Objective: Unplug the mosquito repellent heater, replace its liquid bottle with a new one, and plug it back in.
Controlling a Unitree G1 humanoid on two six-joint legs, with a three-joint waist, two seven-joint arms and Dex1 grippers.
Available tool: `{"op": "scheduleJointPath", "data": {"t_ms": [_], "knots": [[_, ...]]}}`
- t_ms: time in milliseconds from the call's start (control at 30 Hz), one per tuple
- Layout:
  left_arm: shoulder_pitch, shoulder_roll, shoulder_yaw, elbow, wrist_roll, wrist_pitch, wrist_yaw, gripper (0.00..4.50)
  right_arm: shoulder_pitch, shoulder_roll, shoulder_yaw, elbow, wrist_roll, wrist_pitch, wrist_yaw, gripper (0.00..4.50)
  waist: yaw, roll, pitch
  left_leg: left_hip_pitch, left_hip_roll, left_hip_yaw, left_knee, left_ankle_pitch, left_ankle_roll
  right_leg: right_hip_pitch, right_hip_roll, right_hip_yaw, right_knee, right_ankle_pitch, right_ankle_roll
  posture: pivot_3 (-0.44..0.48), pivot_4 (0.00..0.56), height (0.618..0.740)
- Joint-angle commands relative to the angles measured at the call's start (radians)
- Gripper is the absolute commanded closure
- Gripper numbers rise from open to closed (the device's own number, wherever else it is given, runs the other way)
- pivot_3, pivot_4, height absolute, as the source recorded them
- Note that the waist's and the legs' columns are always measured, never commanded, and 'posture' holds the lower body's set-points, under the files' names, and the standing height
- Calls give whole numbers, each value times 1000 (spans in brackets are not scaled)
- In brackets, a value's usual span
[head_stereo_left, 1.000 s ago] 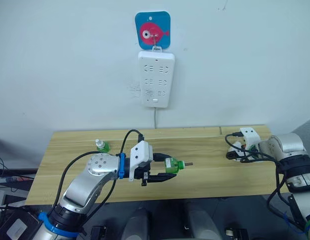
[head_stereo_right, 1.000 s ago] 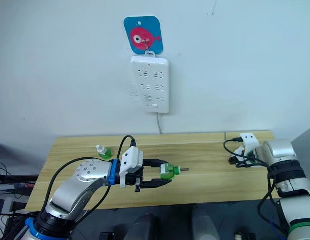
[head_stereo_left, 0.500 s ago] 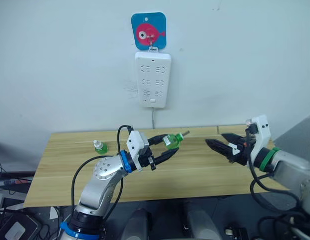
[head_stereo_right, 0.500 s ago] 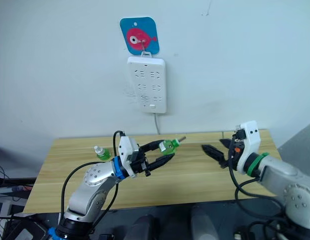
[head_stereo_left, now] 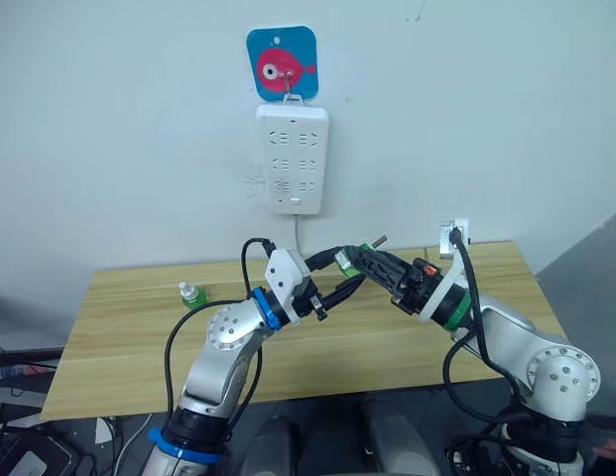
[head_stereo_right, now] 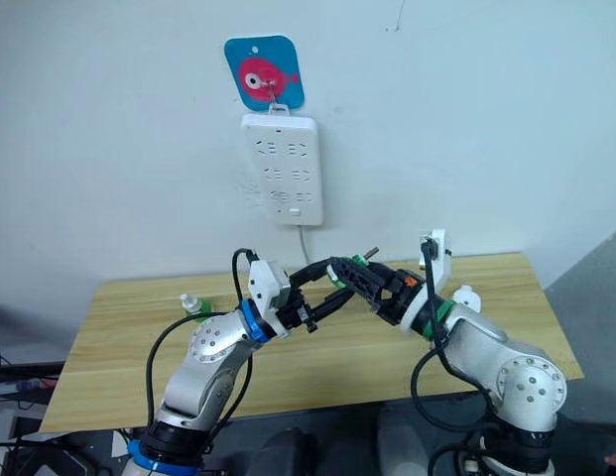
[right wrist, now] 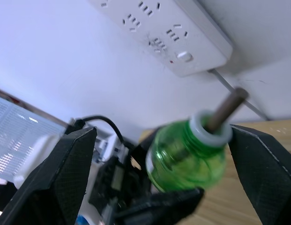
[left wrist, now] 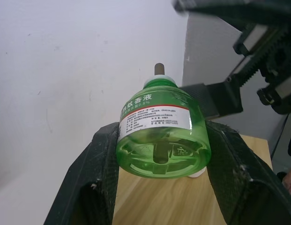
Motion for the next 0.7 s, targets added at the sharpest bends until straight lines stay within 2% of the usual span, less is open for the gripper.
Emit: {"op": "scheduleJointPath", "data": {"t_ms": [33,333,467,600,700], "knots": [[-14,-8,-6,-14,4,-27,6,2239,-23,-14,30,-6,66,-58,-6,558,1,0,0,0,0,0,0,0,0,0,0,0,0,0,0,-158,160,730],[-13,-10,-24,-19,25,-71,13,2239,-7,-68,117,-2,124,-117,-16,3633,2,0,-2,0,0,0,0,0,0,0,0,0,1,0,0,-142,154,730],[-9,1,-24,-19,39,-107,6,2239,-4,-93,146,-6,130,-135,-10,3660,3,0,-3,0,0,0,0,0,0,0,0,0,0,0,0,-139,151,730],[7,43,-15,-18,55,-102,-5,930,10,-118,147,-17,106,-170,-13,3660,3,0,-5,0,0,0,0,0,0,0,0,0,0,0,0,-137,157,730],[56,129,-5,-31,77,-39,-24,25,34,-181,124,-27,-30,-208,8,3660,4,0,-5,0,0,0,0,0,0,0,0,0,1,0,0,-135,166,730]]}}
